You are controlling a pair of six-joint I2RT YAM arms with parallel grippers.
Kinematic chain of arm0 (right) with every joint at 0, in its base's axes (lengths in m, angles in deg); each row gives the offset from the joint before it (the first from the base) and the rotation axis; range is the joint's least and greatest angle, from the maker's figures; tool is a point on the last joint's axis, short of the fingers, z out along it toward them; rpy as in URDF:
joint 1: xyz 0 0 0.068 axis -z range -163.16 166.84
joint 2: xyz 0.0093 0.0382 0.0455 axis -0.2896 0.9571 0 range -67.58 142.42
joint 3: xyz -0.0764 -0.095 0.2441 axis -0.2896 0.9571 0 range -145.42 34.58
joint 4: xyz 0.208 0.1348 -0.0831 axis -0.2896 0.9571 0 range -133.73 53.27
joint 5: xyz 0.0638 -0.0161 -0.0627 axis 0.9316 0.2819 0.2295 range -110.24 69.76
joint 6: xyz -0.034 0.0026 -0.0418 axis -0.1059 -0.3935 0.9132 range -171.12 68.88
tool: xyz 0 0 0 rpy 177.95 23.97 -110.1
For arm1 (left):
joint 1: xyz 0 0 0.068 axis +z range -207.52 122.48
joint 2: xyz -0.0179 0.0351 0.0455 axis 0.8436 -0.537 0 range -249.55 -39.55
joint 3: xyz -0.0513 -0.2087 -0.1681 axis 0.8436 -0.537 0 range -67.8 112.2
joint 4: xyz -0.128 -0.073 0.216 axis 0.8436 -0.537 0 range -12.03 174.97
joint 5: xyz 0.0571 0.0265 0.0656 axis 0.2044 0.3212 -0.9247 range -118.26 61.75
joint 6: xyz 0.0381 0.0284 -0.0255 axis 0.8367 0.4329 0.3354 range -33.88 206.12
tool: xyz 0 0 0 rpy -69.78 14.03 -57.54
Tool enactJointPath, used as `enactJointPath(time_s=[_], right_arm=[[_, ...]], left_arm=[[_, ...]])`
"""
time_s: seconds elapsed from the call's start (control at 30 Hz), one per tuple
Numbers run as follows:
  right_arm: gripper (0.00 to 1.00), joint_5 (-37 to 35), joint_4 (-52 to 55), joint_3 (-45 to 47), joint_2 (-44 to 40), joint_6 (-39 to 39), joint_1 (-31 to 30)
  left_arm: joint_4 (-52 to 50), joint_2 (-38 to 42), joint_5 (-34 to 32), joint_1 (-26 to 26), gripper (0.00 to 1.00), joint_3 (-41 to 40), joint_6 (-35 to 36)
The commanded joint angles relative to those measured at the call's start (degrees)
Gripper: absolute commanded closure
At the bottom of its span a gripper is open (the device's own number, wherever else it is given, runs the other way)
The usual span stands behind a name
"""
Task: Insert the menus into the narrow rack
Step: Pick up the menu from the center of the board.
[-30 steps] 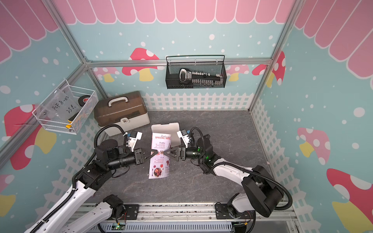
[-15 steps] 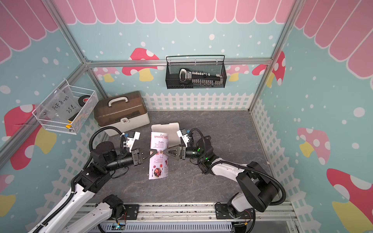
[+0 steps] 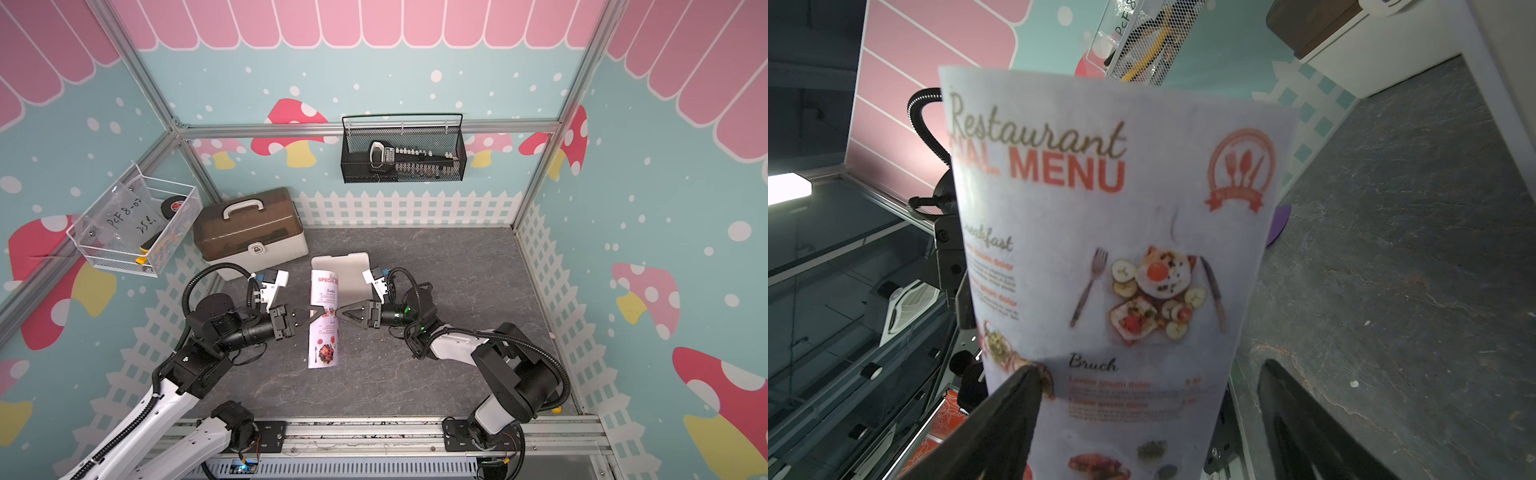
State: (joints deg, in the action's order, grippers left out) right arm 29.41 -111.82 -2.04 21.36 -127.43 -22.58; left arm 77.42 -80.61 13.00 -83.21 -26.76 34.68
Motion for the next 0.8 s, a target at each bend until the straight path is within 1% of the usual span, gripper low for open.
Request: enactJointPath(time_s=[0.0, 0.23, 0.27, 0.3, 0.43, 0.53, 0.6, 0.67, 0.77], right_arm=[[0.19, 0.7, -5.5, 1.5, -0.8, -2.5, -0.2], [0.24, 0.4, -4.8, 2.5, -3.3, -2.5, -0.2], [0.26, 0.4, -4.8, 2.6, -3.4, -2.5, -0.2], [0.27, 0.1, -4.8, 2.8, -3.5, -2.5, -0.2], [0.36, -0.1, -4.7, 3.3, -3.7, -2.6, -0.1], [0.47, 0.0, -4.7, 3.3, -4.1, -2.9, -0.1], [0.52, 0.3, -4.3, 3.1, -4.7, -2.7, -0.1], [0.54, 0.7, -2.2, 2.7, -5.7, -1.6, -0.1], [0.59, 0.7, 6.8, 1.6, -8.3, 3.6, -0.1]], left_arm=[[-1.7, 0.1, 1.2, 1.2, 0.97, 0.4, 1.4], [-2.7, -0.2, 2.8, 1.9, 0.97, 0.4, 2.4], [-3.2, -0.1, 2.9, 3.4, 0.97, 0.6, 2.6], [-4.0, 0.0, 2.9, 3.7, 0.97, 0.9, 2.9], [-6.2, 0.7, 3.1, 4.6, 0.97, 1.4, 4.1], [-7.2, 0.7, 3.3, 5.6, 0.97, 1.4, 4.7], [-7.5, 0.3, 3.5, 6.0, 0.97, 1.4, 5.1], [-7.8, -0.1, 3.5, 6.3, 0.97, 1.5, 5.7], [-7.9, -1.0, 3.4, 6.5, 0.97, 1.8, 6.6]])
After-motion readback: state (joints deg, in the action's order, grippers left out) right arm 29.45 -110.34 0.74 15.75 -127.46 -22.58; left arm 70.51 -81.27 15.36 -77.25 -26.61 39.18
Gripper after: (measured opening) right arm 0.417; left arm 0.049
